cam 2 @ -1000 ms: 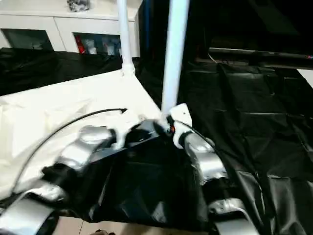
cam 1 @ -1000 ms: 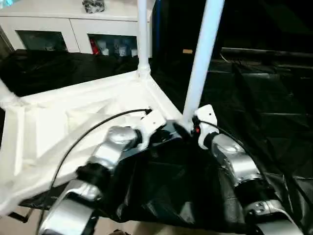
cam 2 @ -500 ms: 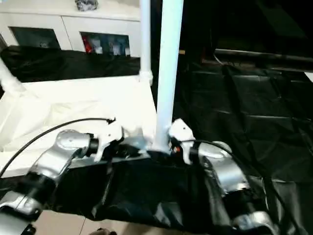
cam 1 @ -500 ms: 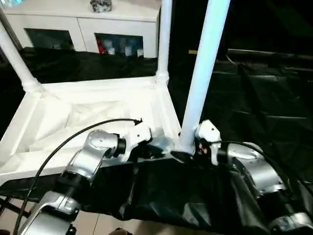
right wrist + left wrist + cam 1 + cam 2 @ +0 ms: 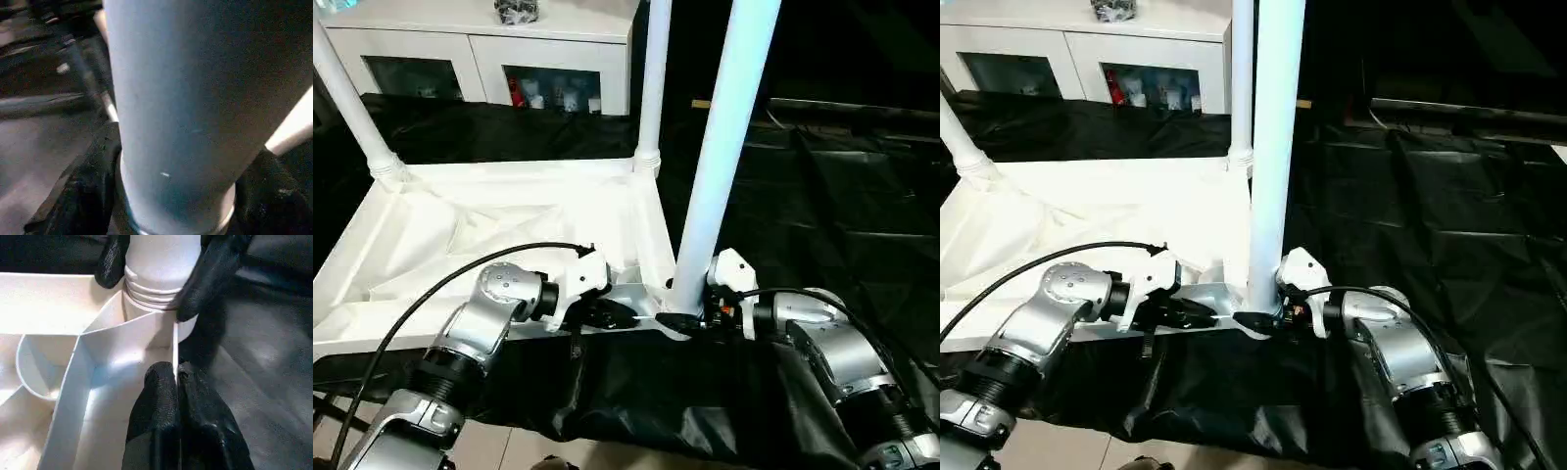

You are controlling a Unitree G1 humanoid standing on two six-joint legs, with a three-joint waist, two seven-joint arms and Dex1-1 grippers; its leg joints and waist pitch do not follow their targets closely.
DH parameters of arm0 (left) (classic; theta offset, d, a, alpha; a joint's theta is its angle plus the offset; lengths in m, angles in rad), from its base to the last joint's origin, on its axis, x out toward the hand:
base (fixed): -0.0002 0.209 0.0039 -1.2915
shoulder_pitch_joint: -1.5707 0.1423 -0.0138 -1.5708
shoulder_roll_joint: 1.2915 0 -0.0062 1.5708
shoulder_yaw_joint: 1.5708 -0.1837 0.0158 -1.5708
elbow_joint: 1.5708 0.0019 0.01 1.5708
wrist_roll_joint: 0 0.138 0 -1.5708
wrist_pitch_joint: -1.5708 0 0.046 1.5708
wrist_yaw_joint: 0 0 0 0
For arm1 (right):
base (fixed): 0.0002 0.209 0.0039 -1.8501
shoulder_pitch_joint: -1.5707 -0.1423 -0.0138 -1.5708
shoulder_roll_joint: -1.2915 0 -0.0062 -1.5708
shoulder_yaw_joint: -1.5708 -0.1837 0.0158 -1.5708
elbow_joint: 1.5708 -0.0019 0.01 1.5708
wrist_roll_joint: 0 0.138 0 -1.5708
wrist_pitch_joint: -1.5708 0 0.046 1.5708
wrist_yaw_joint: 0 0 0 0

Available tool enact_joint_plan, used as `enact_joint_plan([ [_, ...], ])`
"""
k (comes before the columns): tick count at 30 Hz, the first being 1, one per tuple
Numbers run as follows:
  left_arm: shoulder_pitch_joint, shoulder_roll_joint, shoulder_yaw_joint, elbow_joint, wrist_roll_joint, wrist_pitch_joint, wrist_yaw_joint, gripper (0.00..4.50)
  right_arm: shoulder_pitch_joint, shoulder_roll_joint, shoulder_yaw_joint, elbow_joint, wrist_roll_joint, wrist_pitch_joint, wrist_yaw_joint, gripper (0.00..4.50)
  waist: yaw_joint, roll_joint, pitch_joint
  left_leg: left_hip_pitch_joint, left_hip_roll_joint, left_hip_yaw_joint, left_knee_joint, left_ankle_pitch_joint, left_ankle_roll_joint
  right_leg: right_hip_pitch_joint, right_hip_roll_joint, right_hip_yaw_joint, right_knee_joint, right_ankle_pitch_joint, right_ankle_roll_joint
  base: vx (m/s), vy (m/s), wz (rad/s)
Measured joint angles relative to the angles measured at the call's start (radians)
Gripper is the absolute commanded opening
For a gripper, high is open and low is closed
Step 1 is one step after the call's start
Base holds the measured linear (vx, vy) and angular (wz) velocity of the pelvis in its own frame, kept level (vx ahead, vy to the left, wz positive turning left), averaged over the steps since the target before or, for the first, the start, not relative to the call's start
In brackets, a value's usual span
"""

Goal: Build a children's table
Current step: Rotate leg to tighten

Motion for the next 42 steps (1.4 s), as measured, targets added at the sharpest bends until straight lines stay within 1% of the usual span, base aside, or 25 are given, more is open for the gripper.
enact_joint_plan([
  [2,-0.016,-0.026,0.005,0.027,0.017,0.002,0.056,0.00,-0.013,0.027,-0.020,0.029,-0.018,0.001,-0.075,2.69,-0.002,-0.001,0.000,0.001,0.000,0.000,0.000,0.000,0.000,0.000,0.000,0.000,0.000,-0.002,0.004,0.000,0.000,0.00],
  [5,-0.068,-0.093,0.025,0.104,0.049,0.028,0.197,0.00,-0.085,0.111,-0.065,0.139,-0.053,0.008,-0.277,2.69,-0.011,-0.003,0.000,0.001,0.000,0.000,0.001,0.000,0.000,0.000,0.000,0.000,0.000,-0.002,0.004,0.000,0.000,0.00],
  [8,-0.101,-0.143,0.027,0.144,0.068,0.052,0.293,0.00,-0.127,0.154,-0.094,0.200,-0.065,0.017,-0.419,2.68,-0.020,-0.003,0.000,0.001,-0.001,0.000,0.002,0.000,0.000,0.000,-0.001,0.000,0.000,-0.002,0.004,0.000,0.000,0.00],
  [9,-0.106,-0.151,0.027,0.152,0.069,0.056,0.312,0.00,-0.134,0.164,-0.098,0.213,-0.066,0.015,-0.450,2.68,-0.021,-0.003,0.000,0.001,-0.001,0.000,0.001,0.000,0.000,0.000,-0.001,0.000,0.000,-0.002,0.004,0.000,0.000,0.00],
  [11,-0.136,-0.181,0.036,0.196,0.077,0.061,0.371,0.00,-0.171,0.207,-0.126,0.263,-0.077,0.016,-0.550,2.68,-0.022,-0.003,0.000,0.000,-0.001,0.000,0.001,0.000,0.000,0.000,-0.001,0.000,0.000,-0.002,0.003,0.000,0.000,0.00],
  [15,-0.163,-0.221,0.039,0.231,0.096,0.065,0.440,0.00,-0.211,0.241,-0.156,0.326,-0.093,-0.007,-0.656,2.68,-0.023,-0.002,0.000,0.000,-0.001,0.000,0.001,0.000,0.000,0.000,-0.001,0.000,0.000,0.001,-0.002,0.000,0.000,0.00],
  [16,-0.166,-0.224,0.041,0.234,0.098,0.065,0.446,0.00,-0.222,0.251,-0.170,0.342,-0.093,-0.012,-0.665,3.24,-0.022,-0.002,0.000,0.000,-0.001,0.000,0.001,0.000,0.000,0.000,-0.001,0.000,0.000,0.001,-0.001,0.000,0.000,0.00],
  [17,-0.167,-0.224,0.042,0.234,0.099,0.065,0.448,0.00,-0.226,0.254,-0.174,0.347,-0.093,-0.012,-0.666,3.38,-0.022,-0.002,0.000,-0.001,-0.001,0.000,0.001,0.000,0.000,0.000,-0.001,0.000,0.000,0.000,-0.001,0.000,0.000,0.00],
  [19,-0.167,-0.224,0.043,0.234,0.099,0.064,0.445,0.00,-0.227,0.259,-0.175,0.348,-0.082,-0.018,-0.662,3.41,-0.021,-0.002,-0.001,-0.001,-0.001,0.000,0.001,0.000,0.000,0.000,-0.001,0.000,-0.001,0.000,0.000,0.000,0.000,0.00],
  [20,-0.167,-0.223,0.043,0.234,0.099,0.062,0.441,0.00,-0.226,0.258,-0.175,0.350,-0.078,-0.021,-0.658,3.67,-0.021,-0.002,-0.001,-0.001,-0.001,0.000,0.001,0.000,0.001,0.000,-0.001,0.000,-0.001,0.000,0.000,0.000,0.000,0.00],
  [21,-0.167,-0.221,0.043,0.234,0.099,0.059,0.437,0.00,-0.226,0.257,-0.175,0.350,-0.076,-0.024,-0.652,3.67,-0.021,-0.002,0.000,-0.001,-0.001,0.000,0.001,0.000,0.001,-0.001,-0.001,0.000,-0.001,0.000,0.000,0.000,0.000,0.00],
  [22,-0.166,-0.219,0.042,0.234,0.099,0.058,0.435,0.00,-0.226,0.256,-0.175,0.351,-0.075,-0.025,-0.643,3.80,-0.022,-0.002,0.000,-0.001,-0.001,0.000,0.001,0.000,0.001,-0.001,-0.001,0.000,-0.001,0.000,0.000,0.000,0.000,0.00],
  [25,-0.157,-0.205,0.041,0.224,0.098,0.045,0.406,0.00,-0.204,0.226,-0.143,0.344,-0.091,-0.067,-0.579,3.80,-0.021,-0.002,0.000,-0.001,-0.001,0.000,0.000,0.000,0.001,-0.001,-0.001,-0.001,-0.001,0.000,0.000,0.000,0.000,0.00],
  [26,-0.155,-0.200,0.041,0.222,0.098,0.040,0.393,0.00,-0.199,0.221,-0.143,0.340,-0.092,-0.075,-0.558,3.80,-0.021,-0.002,0.000,0.000,-0.001,0.000,0.000,0.000,0.000,-0.001,-0.001,-0.001,-0.001,0.000,0.000,0.000,0.000,0.00],
  [27,-0.152,-0.193,0.041,0.219,0.097,0.035,0.377,0.00,-0.194,0.213,-0.142,0.335,-0.091,-0.077,-0.530,3.80,-0.022,-0.001,0.000,0.000,-0.001,0.000,-0.001,0.000,0.000,-0.001,-0.001,-0.001,-0.001,0.000,0.000,0.000,0.000,0.00],
  [31,-0.125,-0.159,0.034,0.180,0.082,0.022,0.292,0.00,-0.149,0.153,-0.110,0.273,-0.072,-0.086,-0.387,3.80,-0.018,0.000,0.000,0.000,-0.001,0.000,-0.001,0.000,0.001,-0.001,-0.001,-0.001,0.000,0.000,0.000,0.000,0.000,0.00],
  [33,-0.115,-0.142,0.026,0.167,0.071,0.013,0.252,0.00,-0.131,0.122,-0.089,0.242,-0.064,-0.086,-0.321,3.80,-0.014,0.000,0.000,0.000,0.000,0.000,-0.001,0.000,0.001,-0.001,-0.001,-0.001,0.000,0.000,0.000,0.000,0.000,0.00],
  [36,-0.104,-0.125,0.023,0.153,0.066,0.002,0.202,0.00,-0.108,0.090,-0.077,0.205,-0.050,-0.078,-0.238,3.80,-0.008,0.001,0.000,0.000,0.000,0.000,-0.001,0.000,0.001,-0.001,-0.001,-0.001,0.000,0.000,-0.001,0.000,0.000,0.00],
  [38,-0.091,-0.105,0.018,0.137,0.058,-0.015,0.155,0.00,-0.079,0.053,-0.061,0.155,-0.034,-0.065,-0.158,3.80,-0.001,0.001,0.000,0.000,0.000,0.000,-0.001,0.000,0.001,0.000,-0.001,-0.001,0.000,0.000,-0.001,0.000,0.000,0.00],
  [42,-0.074,-0.080,0.014,0.114,0.045,-0.021,0.086,0.00,-0.047,0.007,-0.035,0.096,-0.025,-0.060,-0.061,3.80,0.003,0.001,0.000,0.000,0.000,0.000,-0.001,0.000,0.001,0.000,-0.001,-0.001,0.000,0.000,-0.001,0.000,0.000,0.00],
])
